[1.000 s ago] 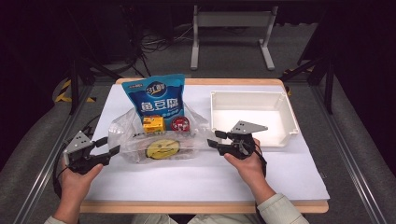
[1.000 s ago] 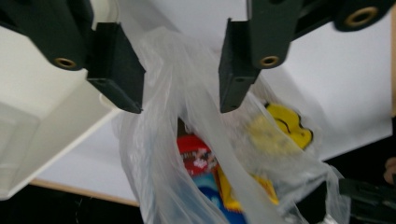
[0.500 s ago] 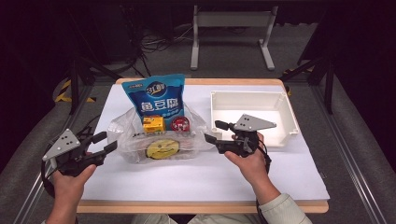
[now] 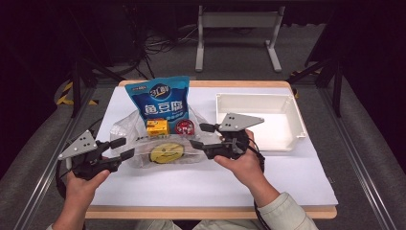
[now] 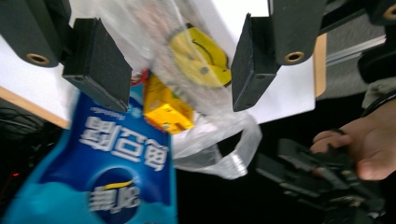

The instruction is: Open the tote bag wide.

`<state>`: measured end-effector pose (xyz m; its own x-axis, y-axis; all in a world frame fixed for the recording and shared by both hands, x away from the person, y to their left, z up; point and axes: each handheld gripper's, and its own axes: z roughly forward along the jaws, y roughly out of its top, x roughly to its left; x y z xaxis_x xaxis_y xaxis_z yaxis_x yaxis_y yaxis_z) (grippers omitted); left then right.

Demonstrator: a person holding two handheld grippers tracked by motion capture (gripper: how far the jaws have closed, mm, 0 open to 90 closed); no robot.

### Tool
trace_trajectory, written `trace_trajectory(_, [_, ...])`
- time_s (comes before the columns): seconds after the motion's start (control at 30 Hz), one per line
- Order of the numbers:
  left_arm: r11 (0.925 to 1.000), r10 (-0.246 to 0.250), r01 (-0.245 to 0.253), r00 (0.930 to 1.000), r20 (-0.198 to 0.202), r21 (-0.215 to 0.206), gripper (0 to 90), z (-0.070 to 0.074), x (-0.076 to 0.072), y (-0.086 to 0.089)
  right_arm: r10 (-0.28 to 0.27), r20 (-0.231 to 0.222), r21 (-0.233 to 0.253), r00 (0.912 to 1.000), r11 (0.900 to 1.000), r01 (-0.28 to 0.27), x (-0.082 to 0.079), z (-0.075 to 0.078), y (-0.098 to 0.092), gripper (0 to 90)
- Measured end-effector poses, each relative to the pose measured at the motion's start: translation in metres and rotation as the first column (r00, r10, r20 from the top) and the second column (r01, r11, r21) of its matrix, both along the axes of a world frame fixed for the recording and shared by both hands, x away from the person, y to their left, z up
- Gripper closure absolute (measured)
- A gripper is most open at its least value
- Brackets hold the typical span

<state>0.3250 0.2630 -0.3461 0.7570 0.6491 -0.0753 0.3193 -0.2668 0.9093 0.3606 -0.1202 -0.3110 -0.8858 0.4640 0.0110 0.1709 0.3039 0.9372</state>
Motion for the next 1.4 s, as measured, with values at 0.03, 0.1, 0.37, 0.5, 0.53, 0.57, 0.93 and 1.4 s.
trace_trajectory(0.03, [1.0,0.003,-0.003,1.0,-0.001,-0.001,48.2,-0.001,0.001,0.0,0.015,-0.004,-0.009,0.9999,1.0,-0.015,0.001,-0.001,0.005,39.5])
trace_trajectory(0.1, [1.0,-0.001,0.001,1.0,-0.004,0.0,48.1,-0.002,0.002,0.0,0.029,-0.018,-0.022,0.9994,0.999,-0.029,0.003,-0.003,0.012,40.5])
trace_trajectory(0.37, [1.0,-0.005,0.006,0.9999,-0.016,0.007,47.2,-0.006,0.004,0.001,0.009,-0.09,-0.11,0.9959,0.994,-0.019,0.025,-0.024,0.032,37.8])
trace_trajectory(0.5, [1.0,-0.004,0.005,0.9998,-0.022,0.009,46.3,-0.008,0.004,0.001,-0.01,-0.104,-0.15,0.9945,0.989,-0.006,0.04,-0.037,0.035,35.5])
trace_trajectory(0.53, [1.0,-0.002,0.002,0.9997,-0.025,0.004,46.2,-0.008,0.004,0.001,0.0,-0.111,-0.152,0.9938,0.988,-0.017,0.044,-0.041,0.036,35.8])
trace_trajectory(0.57, [1.0,-0.003,0.003,0.9997,-0.023,0.009,46.2,-0.009,0.005,0.001,0.007,-0.118,-0.157,0.993,0.987,-0.026,0.047,-0.044,0.037,35.8])
trace_trajectory(0.93, [0.9999,-0.003,0.003,0.9993,-0.037,0.014,45.4,-0.012,0.007,0.001,0.012,-0.096,-0.255,0.9953,0.966,-0.037,0.062,-0.059,0.045,35.4])
trace_trajectory(1.4, [0.9998,0.013,-0.012,0.9988,-0.048,0.013,45.0,-0.015,0.003,0.005,0.067,-0.081,-0.263,0.9945,0.961,-0.086,0.071,-0.063,0.069,34.2])
